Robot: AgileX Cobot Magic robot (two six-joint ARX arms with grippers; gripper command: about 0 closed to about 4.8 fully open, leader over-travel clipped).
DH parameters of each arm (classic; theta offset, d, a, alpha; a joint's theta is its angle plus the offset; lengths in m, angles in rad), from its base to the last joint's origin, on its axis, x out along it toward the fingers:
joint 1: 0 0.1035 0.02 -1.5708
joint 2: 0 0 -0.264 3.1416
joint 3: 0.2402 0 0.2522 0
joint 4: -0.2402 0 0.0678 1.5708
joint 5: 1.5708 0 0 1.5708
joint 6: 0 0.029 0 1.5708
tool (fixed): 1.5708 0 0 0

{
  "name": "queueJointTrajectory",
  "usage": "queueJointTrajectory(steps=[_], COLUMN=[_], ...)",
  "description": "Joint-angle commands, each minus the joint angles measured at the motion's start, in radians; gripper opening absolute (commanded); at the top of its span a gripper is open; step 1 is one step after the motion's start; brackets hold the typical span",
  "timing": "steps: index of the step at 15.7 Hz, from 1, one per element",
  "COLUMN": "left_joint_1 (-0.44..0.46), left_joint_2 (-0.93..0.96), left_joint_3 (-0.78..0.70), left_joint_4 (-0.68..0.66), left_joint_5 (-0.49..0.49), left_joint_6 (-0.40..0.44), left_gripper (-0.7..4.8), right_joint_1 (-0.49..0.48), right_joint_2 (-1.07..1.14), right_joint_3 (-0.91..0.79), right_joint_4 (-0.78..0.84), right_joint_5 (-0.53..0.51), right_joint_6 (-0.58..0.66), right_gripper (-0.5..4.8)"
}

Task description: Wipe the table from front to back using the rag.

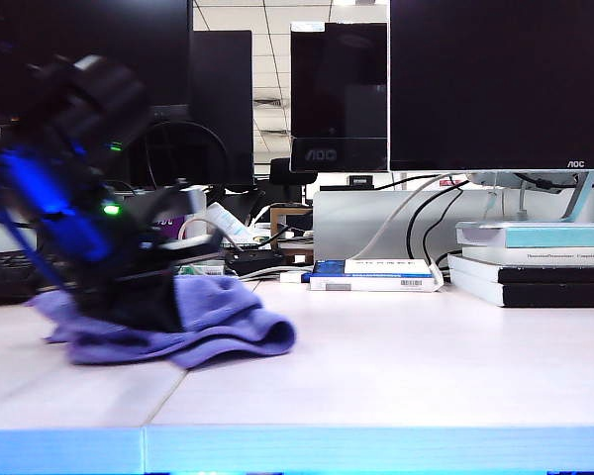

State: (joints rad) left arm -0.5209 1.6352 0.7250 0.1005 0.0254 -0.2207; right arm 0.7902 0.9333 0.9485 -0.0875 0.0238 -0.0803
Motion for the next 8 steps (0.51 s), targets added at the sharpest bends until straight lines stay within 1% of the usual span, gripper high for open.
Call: queueJointTrajectory(steps=[1,6,8], left_joint_1=[-0.002,-0.004,-0.043], left_joint_2=[-0.103,-0.255,-0.279], left_joint_3=[-0.080,-0.154,-0.162], left_joint_4=[-0.052,-0.142,-0.177], left_joint_5=[-0.005,-0.006,-0.026], left_joint_6=[-0.038,-0.052,-0.053], left_gripper=[-0.05,-0.06,-0.05], right_joint_1=[0.000,0.000,0.000], right_joint_2=[-0.003,-0.003,-0.003], right_joint_3=[0.004,0.004,0.004], right_joint_4=[0.013,0.013,0.013], right_joint_5=[-0.003,-0.003,-0.003], right_joint_6=[-0.004,-0.004,-0.004], right_gripper=[-0.01,-0.01,-0.01])
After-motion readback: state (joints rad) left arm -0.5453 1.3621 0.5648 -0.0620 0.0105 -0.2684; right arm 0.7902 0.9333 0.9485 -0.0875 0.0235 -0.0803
